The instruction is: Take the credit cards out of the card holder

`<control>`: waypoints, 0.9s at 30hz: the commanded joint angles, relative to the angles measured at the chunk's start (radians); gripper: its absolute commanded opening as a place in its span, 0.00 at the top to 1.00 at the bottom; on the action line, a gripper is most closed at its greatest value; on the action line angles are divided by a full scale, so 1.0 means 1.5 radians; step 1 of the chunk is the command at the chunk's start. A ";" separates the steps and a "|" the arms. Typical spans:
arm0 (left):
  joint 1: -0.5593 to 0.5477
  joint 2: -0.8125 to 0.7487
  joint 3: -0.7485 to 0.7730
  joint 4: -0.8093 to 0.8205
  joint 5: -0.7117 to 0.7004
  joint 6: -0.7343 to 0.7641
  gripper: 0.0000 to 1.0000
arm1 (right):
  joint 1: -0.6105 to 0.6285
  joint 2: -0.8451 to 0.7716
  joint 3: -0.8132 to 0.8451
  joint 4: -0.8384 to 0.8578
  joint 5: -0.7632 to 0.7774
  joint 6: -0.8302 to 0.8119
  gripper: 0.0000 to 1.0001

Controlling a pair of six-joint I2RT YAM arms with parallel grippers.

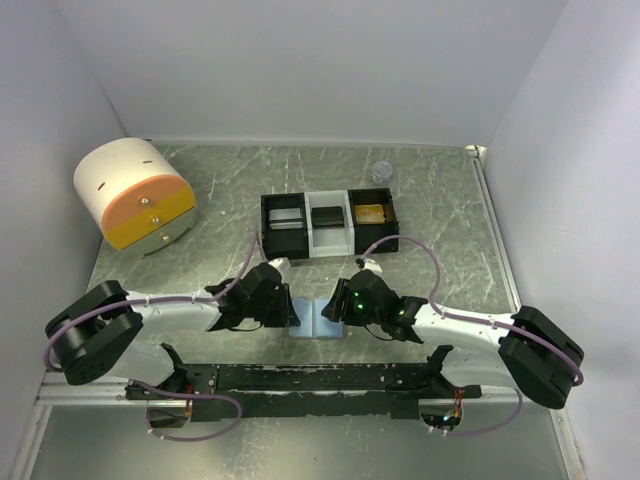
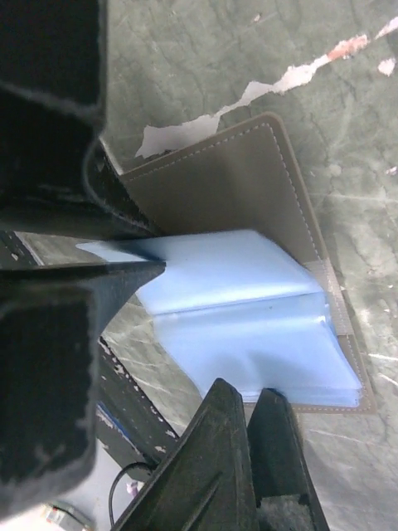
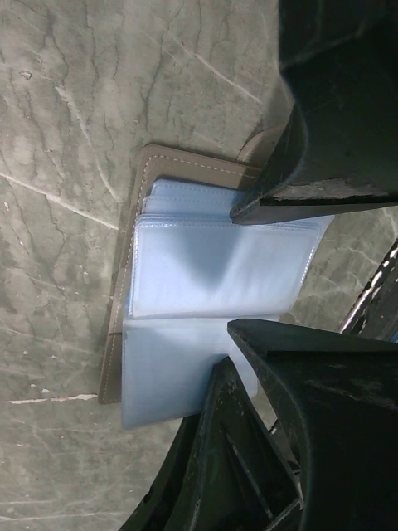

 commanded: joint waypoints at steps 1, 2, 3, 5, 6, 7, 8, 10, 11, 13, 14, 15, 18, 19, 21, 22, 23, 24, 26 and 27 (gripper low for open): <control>-0.030 0.011 0.040 -0.010 -0.051 0.007 0.79 | 0.003 0.015 -0.021 -0.038 0.014 0.004 0.50; -0.039 0.016 0.053 -0.037 -0.077 0.009 0.82 | 0.003 0.015 -0.020 -0.040 0.014 0.003 0.50; -0.049 0.023 0.067 -0.067 -0.102 0.012 0.84 | 0.004 0.015 -0.018 -0.042 0.015 0.003 0.50; -0.070 0.042 0.099 -0.125 -0.152 0.017 0.88 | 0.004 0.014 -0.013 -0.048 0.015 0.001 0.50; -0.083 0.055 0.118 -0.154 -0.176 0.017 0.90 | 0.004 0.013 -0.009 -0.051 0.016 -0.001 0.50; -0.096 0.069 0.136 -0.191 -0.203 0.015 0.92 | 0.003 0.011 -0.004 -0.056 0.016 -0.003 0.50; -0.109 0.084 0.158 -0.217 -0.228 0.010 0.93 | 0.003 0.008 0.002 -0.061 0.018 -0.003 0.50; -0.129 0.112 0.185 -0.256 -0.265 -0.004 0.93 | 0.003 -0.003 0.013 -0.073 0.020 -0.006 0.48; -0.136 0.122 0.193 -0.267 -0.276 -0.012 0.93 | 0.003 -0.008 0.019 -0.080 0.021 -0.007 0.47; -0.145 0.132 0.194 -0.271 -0.283 -0.024 0.93 | 0.003 -0.021 0.027 -0.092 0.024 -0.009 0.46; -0.148 0.132 0.191 -0.264 -0.279 -0.026 0.93 | 0.004 -0.026 0.029 -0.100 0.030 -0.006 0.46; -0.148 0.131 0.186 -0.256 -0.275 -0.029 0.93 | 0.004 -0.031 0.029 -0.108 0.036 -0.002 0.46; -0.150 0.122 0.172 -0.239 -0.265 -0.035 0.93 | 0.002 -0.044 0.018 -0.105 0.037 0.010 0.47; -0.151 0.119 0.169 -0.235 -0.264 -0.035 0.93 | 0.003 -0.046 0.015 -0.103 0.033 0.014 0.47; -0.151 0.114 0.164 -0.237 -0.264 -0.035 0.93 | 0.002 -0.050 0.014 -0.110 0.034 0.021 0.47; -0.151 0.111 0.163 -0.241 -0.266 -0.035 0.93 | 0.003 -0.053 0.011 -0.109 0.035 0.024 0.47; -0.151 0.107 0.161 -0.243 -0.267 -0.035 0.93 | 0.003 -0.056 0.007 -0.108 0.038 0.028 0.48; -0.151 0.101 0.159 -0.243 -0.267 -0.034 0.93 | 0.003 -0.057 0.003 -0.104 0.038 0.031 0.47; -0.151 0.088 0.155 -0.241 -0.269 -0.031 0.93 | 0.003 -0.051 -0.002 -0.092 0.030 0.033 0.49; -0.151 0.080 0.152 -0.241 -0.271 -0.031 0.92 | 0.002 -0.044 -0.001 -0.090 0.028 0.034 0.49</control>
